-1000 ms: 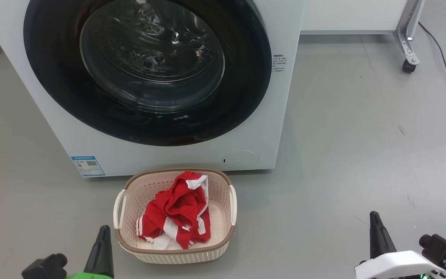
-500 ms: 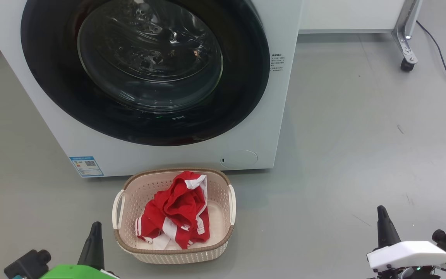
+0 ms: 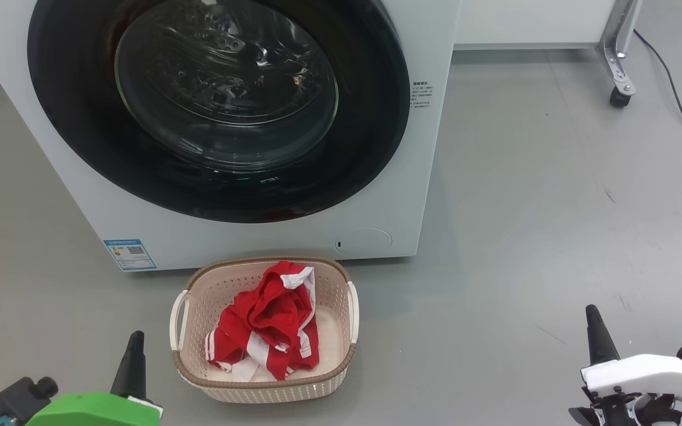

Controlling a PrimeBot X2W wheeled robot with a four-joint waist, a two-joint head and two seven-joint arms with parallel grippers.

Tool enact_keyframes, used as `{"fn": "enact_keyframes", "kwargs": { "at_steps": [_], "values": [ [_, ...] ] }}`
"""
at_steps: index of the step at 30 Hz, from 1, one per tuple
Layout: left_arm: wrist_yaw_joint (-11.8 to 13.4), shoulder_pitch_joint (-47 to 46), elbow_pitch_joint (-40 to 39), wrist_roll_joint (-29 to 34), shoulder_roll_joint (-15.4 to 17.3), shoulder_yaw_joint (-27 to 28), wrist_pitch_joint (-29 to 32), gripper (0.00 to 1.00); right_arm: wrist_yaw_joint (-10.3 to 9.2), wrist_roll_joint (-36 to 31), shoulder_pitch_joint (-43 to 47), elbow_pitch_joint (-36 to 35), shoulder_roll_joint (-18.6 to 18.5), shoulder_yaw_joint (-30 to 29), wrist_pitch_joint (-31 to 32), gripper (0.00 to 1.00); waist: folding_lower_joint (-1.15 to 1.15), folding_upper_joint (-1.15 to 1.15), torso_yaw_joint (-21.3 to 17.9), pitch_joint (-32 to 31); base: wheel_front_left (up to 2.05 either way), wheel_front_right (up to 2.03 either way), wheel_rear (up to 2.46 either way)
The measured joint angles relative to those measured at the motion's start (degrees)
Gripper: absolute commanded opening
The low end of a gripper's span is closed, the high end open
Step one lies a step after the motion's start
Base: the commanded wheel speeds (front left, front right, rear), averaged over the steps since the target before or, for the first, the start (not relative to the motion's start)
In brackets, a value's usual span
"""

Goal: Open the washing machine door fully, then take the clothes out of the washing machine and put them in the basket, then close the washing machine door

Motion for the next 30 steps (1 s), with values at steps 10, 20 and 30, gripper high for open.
{"fn": "enact_keyframes", "kwargs": {
  "at_steps": [10, 20, 30],
  "values": [
    [-1.6, -1.5, 1.6, -7.2, 0.3, 1.3, 1.1, 0.00, 0.90, 7.0, -1.6, 1.0, -0.5, -1.3, 1.6, 0.00, 0.00, 0.00, -0.2, 0.0, 0.00, 0.00, 0.00],
    [-3.0, -3.1, 3.4, -15.1, 0.4, 2.8, 2.4, 0.00, 1.96, 14.8, -3.4, 2.1, -0.9, -2.6, 3.1, 0.00, 0.00, 0.00, -0.4, 0.1, 0.00, 0.00, 0.00],
    [-4.5, -4.9, 5.1, -23.4, 0.5, 4.2, 3.5, 0.00, 2.87, 22.7, -5.0, 3.4, -1.3, -4.1, 4.6, 0.00, 0.00, 0.00, -0.6, 0.1, 0.00, 0.00, 0.00]
  ]
}}
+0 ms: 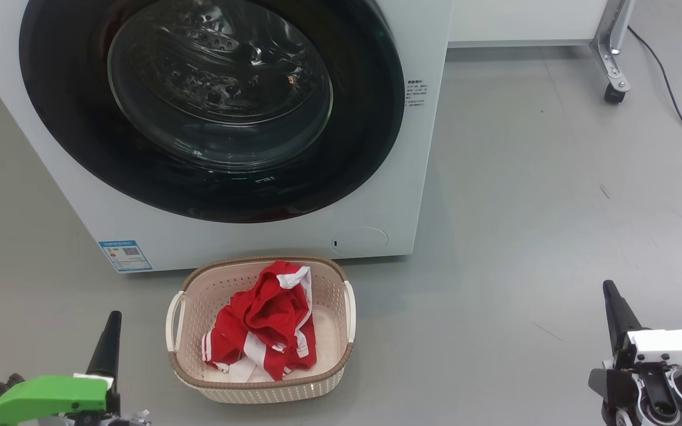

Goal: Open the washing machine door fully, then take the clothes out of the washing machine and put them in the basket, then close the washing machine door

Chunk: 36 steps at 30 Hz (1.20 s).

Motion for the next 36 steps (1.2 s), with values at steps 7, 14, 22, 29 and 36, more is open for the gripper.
{"fn": "enact_keyframes", "kwargs": {
  "at_steps": [7, 14, 22, 29, 36],
  "values": [
    [-1.0, -1.1, 1.1, -5.2, 0.1, 1.2, 0.9, 0.00, 0.66, 5.4, -1.4, 0.7, -0.4, -1.0, 1.3, 0.00, 0.00, 0.00, -0.1, 0.0, 0.00, 0.00, 0.00],
    [-1.3, -1.5, 1.7, -6.6, 0.1, 1.3, 1.0, 0.00, 0.89, 6.1, -1.7, 1.1, -0.5, -1.2, 1.3, 0.00, 0.00, 0.00, -0.2, 0.0, 0.00, 0.00, 0.00],
    [-1.5, -1.6, 2.1, -6.6, 0.1, 1.3, 1.0, 0.00, 1.09, 6.1, -1.8, 1.4, -0.5, -1.2, 1.3, 0.00, 0.00, 0.00, -0.1, 0.0, 0.00, 0.00, 0.00],
    [-1.5, -1.6, 2.4, -6.6, 0.1, 1.4, 1.0, 0.00, 1.10, 6.1, -2.0, 1.7, -0.5, -1.3, 1.3, 0.00, 0.00, 0.00, -0.1, 0.0, 0.00, 0.00, 0.00],
    [-1.5, -1.7, 2.5, -6.6, 0.1, 1.4, 1.0, 0.00, 1.14, 6.1, -2.1, 1.9, -0.5, -1.3, 1.3, 0.00, 0.00, 0.00, -0.1, 0.0, 0.00, 0.00, 0.00]
  ]
}}
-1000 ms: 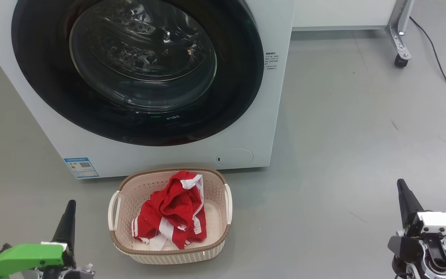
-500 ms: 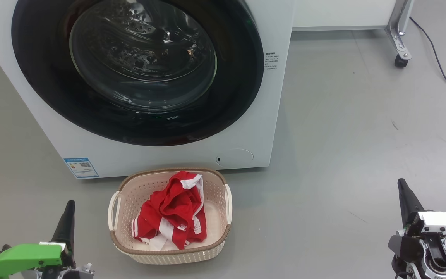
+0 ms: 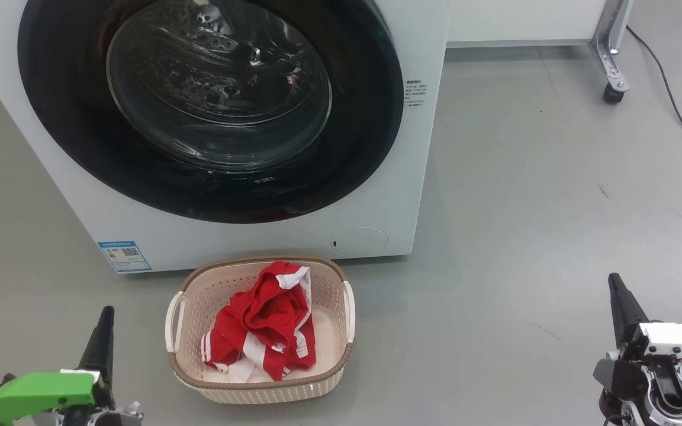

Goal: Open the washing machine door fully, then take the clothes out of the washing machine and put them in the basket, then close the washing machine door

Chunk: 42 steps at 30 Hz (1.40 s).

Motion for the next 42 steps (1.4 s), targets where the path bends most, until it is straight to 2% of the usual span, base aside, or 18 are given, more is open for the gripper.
{"fn": "enact_keyframes", "kwargs": {
  "at_steps": [42],
  "values": [
    [-0.4, -0.7, 0.9, 0.0, 0.0, 0.3, 0.5, 0.00, 0.03, 0.0, -0.5, 0.7, 0.1, -0.3, 0.5, 0.00, 0.00, 0.00, 0.0, 0.0, 0.00, 0.00, 0.00]
  ]
}}
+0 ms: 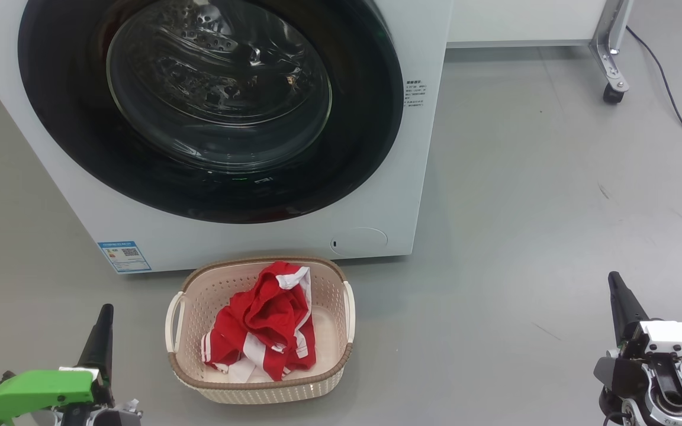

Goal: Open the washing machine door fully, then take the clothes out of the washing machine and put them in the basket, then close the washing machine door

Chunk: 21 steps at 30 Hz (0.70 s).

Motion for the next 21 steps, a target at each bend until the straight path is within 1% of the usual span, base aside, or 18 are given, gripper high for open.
{"fn": "enact_keyframes", "kwargs": {
  "at_steps": [21],
  "values": [
    [0.0, 0.0, 0.3, 0.0, 0.0, 0.2, 0.1, 0.00, 0.16, 0.0, 0.0, 0.2, 0.1, -0.1, 0.0, 0.00, 0.00, 0.00, 0.0, 0.0, 0.00, 0.00, 0.00]
  ]
}}
